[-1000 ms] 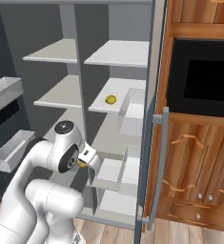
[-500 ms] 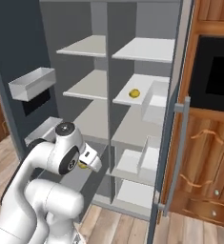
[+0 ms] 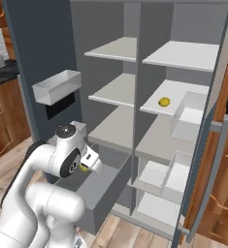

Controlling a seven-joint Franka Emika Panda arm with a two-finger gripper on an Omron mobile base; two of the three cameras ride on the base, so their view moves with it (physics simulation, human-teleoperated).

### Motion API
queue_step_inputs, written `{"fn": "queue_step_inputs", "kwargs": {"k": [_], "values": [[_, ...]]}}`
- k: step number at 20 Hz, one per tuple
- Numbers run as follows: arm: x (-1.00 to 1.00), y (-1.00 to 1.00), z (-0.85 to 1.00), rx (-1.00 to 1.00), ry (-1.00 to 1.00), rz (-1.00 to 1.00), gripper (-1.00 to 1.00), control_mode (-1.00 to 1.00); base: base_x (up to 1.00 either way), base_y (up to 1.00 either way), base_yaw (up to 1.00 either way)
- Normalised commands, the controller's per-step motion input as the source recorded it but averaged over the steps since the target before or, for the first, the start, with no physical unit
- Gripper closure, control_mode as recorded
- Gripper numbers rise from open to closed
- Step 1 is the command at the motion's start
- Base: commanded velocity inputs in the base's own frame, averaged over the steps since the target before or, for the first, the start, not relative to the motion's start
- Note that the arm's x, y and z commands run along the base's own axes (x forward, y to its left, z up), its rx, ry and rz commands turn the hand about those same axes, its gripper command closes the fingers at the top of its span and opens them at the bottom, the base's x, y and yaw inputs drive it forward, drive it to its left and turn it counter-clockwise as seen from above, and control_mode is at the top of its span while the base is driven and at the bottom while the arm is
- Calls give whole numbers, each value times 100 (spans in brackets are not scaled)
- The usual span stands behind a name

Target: Take the lemons from the fridge shelf and place them in the freezer drawer to begin freezing them.

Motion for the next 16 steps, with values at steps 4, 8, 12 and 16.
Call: {"fn": "queue_step_inputs", "kwargs": {"k": [4, 8, 12, 16], "values": [[-4, 0, -35, 0, 1, 15, 100, -100, -15, 4, 16], [62, -7, -68, 0, 19, 30, 100, -100, 0, 0, 0], [76, -22, -73, 0, 14, 38, 100, -100, 0, 0, 0], [68, -3, -64, 1, 7, 30, 100, -100, 0, 0, 0]]}}
